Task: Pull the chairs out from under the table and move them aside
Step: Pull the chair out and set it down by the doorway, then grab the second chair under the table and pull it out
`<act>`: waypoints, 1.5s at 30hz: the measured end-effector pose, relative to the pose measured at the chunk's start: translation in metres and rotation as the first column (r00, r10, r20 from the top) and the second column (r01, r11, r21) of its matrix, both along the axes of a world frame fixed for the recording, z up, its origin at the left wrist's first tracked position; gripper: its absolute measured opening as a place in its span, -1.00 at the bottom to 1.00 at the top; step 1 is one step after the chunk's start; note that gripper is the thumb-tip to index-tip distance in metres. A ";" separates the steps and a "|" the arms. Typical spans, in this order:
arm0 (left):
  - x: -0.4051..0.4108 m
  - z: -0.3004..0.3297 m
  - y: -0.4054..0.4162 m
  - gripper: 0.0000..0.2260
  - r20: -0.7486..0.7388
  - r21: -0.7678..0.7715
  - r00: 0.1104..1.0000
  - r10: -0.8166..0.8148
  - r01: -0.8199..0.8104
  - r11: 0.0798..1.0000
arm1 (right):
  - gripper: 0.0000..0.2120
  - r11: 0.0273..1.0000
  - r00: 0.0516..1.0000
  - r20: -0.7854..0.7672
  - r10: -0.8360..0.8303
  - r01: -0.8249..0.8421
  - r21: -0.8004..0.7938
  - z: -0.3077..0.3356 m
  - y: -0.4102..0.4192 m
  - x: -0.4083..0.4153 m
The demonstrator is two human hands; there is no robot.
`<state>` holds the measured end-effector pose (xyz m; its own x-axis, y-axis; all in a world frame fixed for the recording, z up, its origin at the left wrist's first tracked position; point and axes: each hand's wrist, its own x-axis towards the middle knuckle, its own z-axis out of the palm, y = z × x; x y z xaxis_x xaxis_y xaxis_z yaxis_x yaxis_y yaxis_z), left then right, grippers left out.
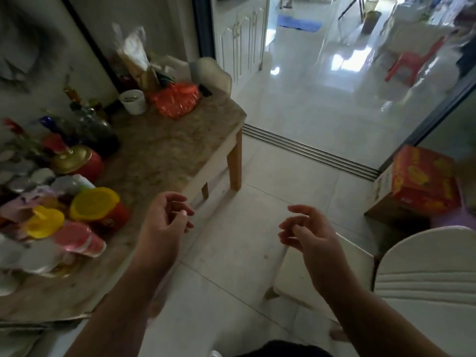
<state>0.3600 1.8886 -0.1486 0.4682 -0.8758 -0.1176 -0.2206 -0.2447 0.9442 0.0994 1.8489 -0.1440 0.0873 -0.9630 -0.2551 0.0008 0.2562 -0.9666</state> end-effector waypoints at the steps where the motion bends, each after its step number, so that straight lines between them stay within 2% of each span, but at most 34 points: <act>1: 0.006 0.002 -0.007 -0.80 0.003 -0.007 1.000 -0.015 0.015 1.000 | -0.67 1.000 1.000 -0.012 -0.003 0.003 -0.005 0.003 -0.004 0.006; 6: 0.023 0.001 -0.065 -0.79 -0.004 -0.050 0.991 -0.132 0.132 0.990 | -0.68 0.997 0.996 -0.032 -0.079 0.079 -0.020 0.007 -0.044 0.018; 12: 0.032 -0.016 -0.167 -0.78 -0.014 -0.044 0.978 -0.207 0.207 0.977 | -0.68 0.985 0.985 -0.021 -0.173 0.172 -0.015 -0.015 -0.130 0.015; 19: 0.018 -0.025 -0.363 -0.74 -0.082 -0.070 0.967 -0.241 0.235 0.969 | -0.65 0.974 0.974 0.024 -0.226 0.226 0.018 -0.046 -0.311 0.007; 25: 0.010 -0.004 -0.517 -0.78 -0.129 -0.100 0.959 -0.252 0.240 0.965 | -0.65 0.993 0.994 -0.032 -0.107 0.106 -0.044 -0.018 -0.491 0.025; 29: 0.014 -0.009 -0.607 -0.76 -0.194 -0.106 0.966 -0.172 0.154 0.982 | -0.62 0.997 0.999 0.004 -0.050 0.050 -0.059 -0.009 -0.596 0.045; 35: 0.039 -0.049 -0.760 -0.75 -0.278 -0.080 0.960 0.037 -0.061 0.995 | -0.61 0.998 0.998 -0.039 0.057 -0.058 -0.027 -0.031 -0.764 0.083; 38: 0.057 -0.080 -0.840 -0.75 -0.319 -0.010 0.935 0.156 -0.168 0.986 | -0.60 0.994 0.992 -0.066 0.105 -0.106 -0.009 -0.039 -0.854 0.108; 42: 0.081 -0.102 -0.924 -0.80 -0.460 0.123 0.824 0.332 -0.311 0.942 | -0.59 0.976 0.972 -0.091 0.216 -0.217 0.003 -0.035 -0.948 0.138; 45: 0.093 -0.113 -0.964 -0.85 -0.559 0.210 0.677 0.479 -0.444 0.871 | -0.60 0.947 0.944 -0.087 0.320 -0.319 0.020 -0.033 -1.005 0.160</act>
<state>0.4534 0.9244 -0.2616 0.6364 -0.5513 -0.5395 0.5136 -0.2189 0.8296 0.2599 0.8435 -0.1766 0.3673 -0.8866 -0.2812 -0.1666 0.2348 -0.9577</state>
